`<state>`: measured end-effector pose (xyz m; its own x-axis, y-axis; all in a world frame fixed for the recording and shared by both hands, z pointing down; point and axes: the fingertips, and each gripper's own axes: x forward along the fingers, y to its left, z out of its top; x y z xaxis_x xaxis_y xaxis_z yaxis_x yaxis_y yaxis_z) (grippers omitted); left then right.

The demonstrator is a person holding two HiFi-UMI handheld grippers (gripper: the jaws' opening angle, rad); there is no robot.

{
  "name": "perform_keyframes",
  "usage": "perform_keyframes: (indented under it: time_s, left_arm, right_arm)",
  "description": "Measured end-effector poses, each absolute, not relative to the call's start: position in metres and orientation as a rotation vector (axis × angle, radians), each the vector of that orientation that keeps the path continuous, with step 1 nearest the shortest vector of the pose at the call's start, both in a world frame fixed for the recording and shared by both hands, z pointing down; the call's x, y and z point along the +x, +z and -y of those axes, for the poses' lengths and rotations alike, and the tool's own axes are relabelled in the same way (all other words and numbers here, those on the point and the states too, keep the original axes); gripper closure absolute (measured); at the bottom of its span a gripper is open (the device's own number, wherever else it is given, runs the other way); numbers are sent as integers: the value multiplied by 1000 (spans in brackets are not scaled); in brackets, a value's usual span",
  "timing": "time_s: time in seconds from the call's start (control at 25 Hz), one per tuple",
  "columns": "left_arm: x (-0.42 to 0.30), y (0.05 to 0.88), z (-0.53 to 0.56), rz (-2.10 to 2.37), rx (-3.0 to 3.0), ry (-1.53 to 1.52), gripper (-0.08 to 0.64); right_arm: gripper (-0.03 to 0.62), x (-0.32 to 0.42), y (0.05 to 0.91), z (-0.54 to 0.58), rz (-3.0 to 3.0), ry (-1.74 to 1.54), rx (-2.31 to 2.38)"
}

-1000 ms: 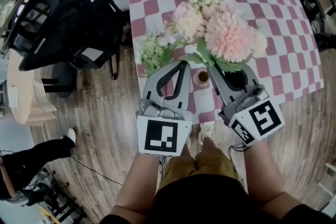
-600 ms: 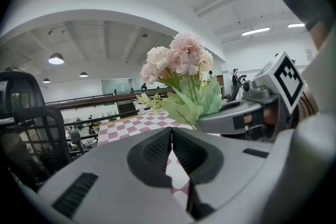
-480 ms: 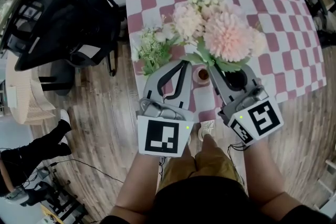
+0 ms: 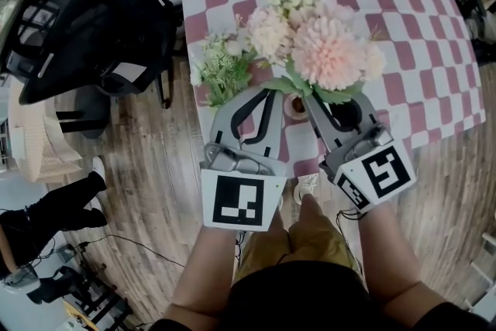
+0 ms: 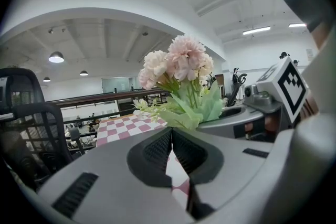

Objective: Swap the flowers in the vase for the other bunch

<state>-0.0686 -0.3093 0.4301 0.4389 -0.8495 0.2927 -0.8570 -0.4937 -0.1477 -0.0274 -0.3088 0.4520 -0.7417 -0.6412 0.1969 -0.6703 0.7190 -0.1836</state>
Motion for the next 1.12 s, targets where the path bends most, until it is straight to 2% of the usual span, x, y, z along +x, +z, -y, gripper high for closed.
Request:
perform_keyframes:
  time_s: [1.12]
  left_arm:
    - [-66, 460, 290, 1552, 2612, 567, 551]
  right_arm:
    - [529, -32, 492, 301, 2726, 354, 1103]
